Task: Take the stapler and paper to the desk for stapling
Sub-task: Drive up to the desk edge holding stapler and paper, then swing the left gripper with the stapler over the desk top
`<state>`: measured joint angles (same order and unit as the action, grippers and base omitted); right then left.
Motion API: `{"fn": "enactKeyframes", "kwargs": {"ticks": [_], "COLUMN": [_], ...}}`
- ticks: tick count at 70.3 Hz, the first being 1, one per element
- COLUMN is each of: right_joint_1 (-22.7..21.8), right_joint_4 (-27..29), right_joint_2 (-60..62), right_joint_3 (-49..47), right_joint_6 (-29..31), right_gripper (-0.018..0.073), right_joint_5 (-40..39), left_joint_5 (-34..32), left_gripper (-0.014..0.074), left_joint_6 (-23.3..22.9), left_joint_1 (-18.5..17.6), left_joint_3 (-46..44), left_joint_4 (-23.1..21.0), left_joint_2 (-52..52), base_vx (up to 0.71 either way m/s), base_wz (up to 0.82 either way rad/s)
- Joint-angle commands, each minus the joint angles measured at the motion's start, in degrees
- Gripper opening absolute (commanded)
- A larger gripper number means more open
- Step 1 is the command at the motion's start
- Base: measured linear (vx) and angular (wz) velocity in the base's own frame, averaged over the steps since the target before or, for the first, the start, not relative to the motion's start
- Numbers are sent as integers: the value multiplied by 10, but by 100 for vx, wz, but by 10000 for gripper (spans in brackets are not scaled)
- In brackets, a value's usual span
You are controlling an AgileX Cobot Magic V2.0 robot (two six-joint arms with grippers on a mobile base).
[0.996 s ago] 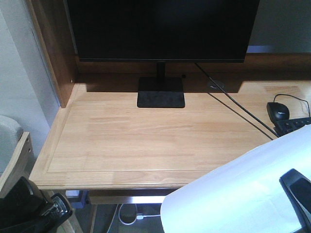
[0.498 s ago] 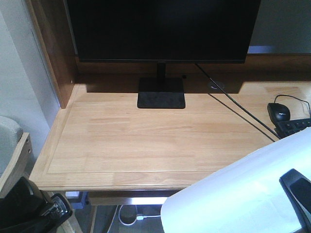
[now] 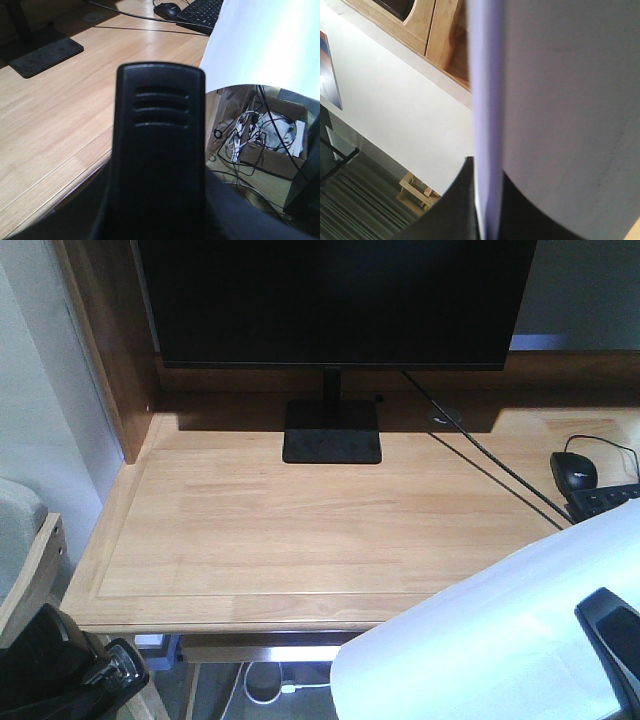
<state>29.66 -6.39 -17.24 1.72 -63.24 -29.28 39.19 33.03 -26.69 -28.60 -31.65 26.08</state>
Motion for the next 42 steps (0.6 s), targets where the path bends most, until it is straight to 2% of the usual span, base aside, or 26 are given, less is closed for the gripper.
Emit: {"fn": "enactKeyframes", "kwargs": {"ticks": [1, 12, 18, 33, 42], "right_joint_1": [2, 2, 2, 2, 2], "right_joint_4": [-4, -4, -4, -4, -4], "right_joint_2": [-5, -5, -5, -5, -5], "right_joint_3": [1, 1, 1, 1, 1], "right_joint_6": [8, 8, 8, 8, 8], "right_gripper": [-6, -6, -6, -6, -6], "right_joint_5": [-44, -44, -44, -44, -44], "left_joint_5": [-65, -95, -97, -106, -74], "left_gripper": [-6, -6, -6, -6, -6], "left_joint_6": [-1, -5, -5, -5, -5], "left_joint_1": [-1, -1, -1, -1, -1], "left_joint_3": [-18, -22, -39, -144, -223], "left_joint_4": [-24, -23, -8, -4, -4], "left_joint_2": [2, 12, 39, 170, 280], "base_vx": [0, 0, 0, 0, 0], "base_wz": [0, 0, 0, 0, 0]}}
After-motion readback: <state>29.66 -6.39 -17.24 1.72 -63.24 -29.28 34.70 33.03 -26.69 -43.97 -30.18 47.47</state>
